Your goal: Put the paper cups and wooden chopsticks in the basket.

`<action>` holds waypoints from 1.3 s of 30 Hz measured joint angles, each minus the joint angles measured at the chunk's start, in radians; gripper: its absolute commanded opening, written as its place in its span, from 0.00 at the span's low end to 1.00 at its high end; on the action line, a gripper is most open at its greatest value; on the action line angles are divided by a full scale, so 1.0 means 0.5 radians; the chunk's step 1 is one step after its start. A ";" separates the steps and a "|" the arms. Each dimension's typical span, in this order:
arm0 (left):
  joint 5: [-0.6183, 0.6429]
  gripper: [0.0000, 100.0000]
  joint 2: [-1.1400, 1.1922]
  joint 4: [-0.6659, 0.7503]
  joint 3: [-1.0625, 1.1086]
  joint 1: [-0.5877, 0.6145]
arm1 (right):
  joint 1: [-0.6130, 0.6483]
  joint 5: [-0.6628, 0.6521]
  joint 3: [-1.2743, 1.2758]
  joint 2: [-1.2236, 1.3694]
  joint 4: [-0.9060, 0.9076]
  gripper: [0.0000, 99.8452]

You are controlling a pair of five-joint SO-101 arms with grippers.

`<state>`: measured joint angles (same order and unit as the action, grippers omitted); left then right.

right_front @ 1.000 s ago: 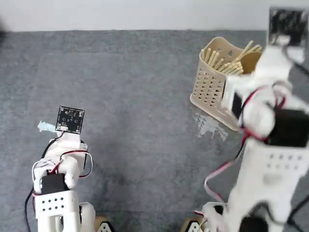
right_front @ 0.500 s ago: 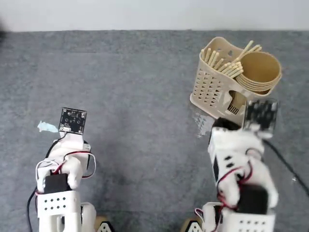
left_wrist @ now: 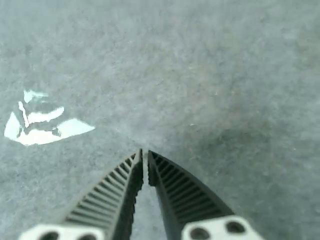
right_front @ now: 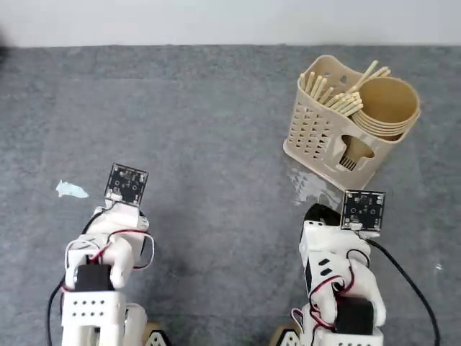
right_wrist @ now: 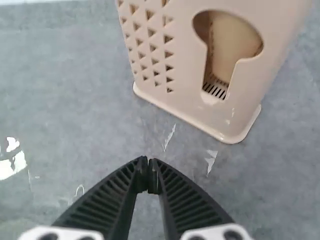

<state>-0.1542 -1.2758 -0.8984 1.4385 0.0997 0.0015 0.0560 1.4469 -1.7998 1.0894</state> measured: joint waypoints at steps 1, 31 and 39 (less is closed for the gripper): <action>0.000 0.01 -0.064 0.000 0.040 -0.015 | 0.000 0.000 0.021 0.000 0.000 0.01; -0.203 0.02 -1.053 -0.442 0.506 -0.101 | -0.009 0.000 0.439 0.000 0.224 0.01; -0.203 0.01 -1.053 -0.721 0.506 -0.101 | -0.009 0.000 0.439 0.000 0.411 0.01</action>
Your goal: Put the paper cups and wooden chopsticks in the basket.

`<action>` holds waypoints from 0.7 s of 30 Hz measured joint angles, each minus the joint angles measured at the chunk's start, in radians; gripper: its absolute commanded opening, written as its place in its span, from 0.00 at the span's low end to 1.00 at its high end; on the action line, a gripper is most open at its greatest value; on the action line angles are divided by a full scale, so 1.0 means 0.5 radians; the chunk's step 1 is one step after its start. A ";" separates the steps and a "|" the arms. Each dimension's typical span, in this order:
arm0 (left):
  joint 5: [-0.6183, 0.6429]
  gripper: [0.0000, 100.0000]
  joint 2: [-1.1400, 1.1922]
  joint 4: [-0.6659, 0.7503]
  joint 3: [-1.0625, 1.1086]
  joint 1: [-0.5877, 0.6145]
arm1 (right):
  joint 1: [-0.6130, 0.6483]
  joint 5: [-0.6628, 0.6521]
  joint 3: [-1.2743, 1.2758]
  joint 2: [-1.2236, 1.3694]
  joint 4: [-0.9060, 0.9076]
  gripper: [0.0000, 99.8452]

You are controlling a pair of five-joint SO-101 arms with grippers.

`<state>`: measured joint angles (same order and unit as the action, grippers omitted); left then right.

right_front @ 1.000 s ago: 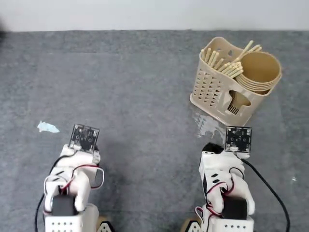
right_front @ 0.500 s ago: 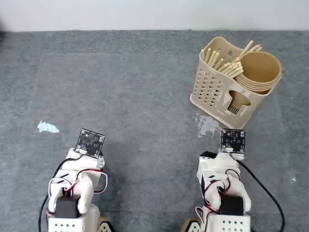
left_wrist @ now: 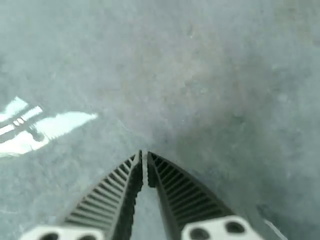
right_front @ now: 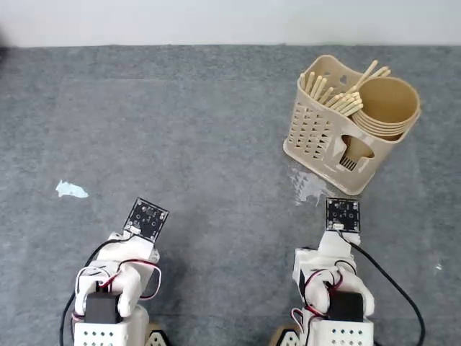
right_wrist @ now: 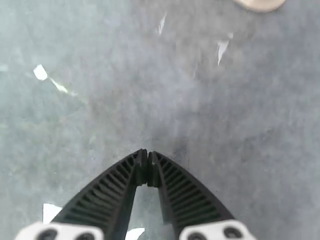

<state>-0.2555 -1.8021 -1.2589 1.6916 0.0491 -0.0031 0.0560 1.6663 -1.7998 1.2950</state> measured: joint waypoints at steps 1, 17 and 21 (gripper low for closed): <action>0.000 0.01 0.000 -0.006 0.000 0.000 | 0.000 0.000 0.000 0.000 0.003 0.01; 0.684 0.01 0.000 -0.015 0.000 0.000 | 0.000 0.000 0.000 0.000 0.015 0.01; 0.822 0.01 0.000 -0.015 0.000 0.000 | 0.000 0.000 0.000 0.000 0.015 0.01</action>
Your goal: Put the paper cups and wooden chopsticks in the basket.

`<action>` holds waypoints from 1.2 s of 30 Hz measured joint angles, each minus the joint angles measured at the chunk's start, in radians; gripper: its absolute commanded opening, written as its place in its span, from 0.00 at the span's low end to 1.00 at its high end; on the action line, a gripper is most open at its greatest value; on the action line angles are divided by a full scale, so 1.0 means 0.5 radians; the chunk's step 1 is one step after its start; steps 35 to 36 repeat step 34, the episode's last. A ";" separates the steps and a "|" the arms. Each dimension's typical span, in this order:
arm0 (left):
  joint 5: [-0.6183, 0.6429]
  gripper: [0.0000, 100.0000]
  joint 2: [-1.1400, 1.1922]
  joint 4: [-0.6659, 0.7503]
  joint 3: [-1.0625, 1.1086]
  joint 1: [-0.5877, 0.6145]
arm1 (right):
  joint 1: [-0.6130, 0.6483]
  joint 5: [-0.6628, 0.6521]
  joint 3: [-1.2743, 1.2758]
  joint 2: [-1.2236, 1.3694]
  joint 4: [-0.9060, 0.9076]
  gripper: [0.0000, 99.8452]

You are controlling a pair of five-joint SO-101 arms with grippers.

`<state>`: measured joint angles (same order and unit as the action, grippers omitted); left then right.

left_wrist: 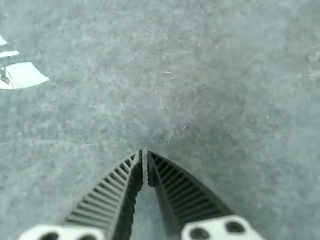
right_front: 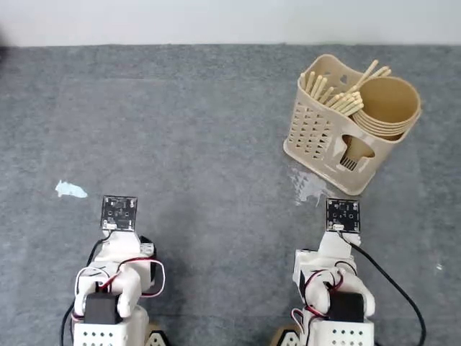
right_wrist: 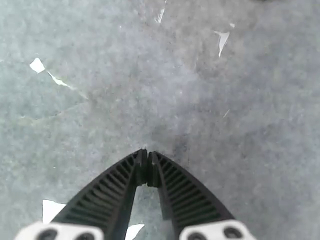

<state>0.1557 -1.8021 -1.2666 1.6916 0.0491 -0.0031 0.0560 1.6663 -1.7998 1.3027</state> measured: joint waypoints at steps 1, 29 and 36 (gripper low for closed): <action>0.009 0.01 0.000 0.000 0.000 0.000 | 0.000 0.000 0.000 0.000 0.000 0.01; 0.025 0.01 0.000 0.000 0.000 0.000 | 0.000 0.000 0.000 0.000 0.000 0.01; 0.025 0.01 0.000 0.000 0.000 0.000 | 0.000 0.000 0.000 0.000 0.000 0.01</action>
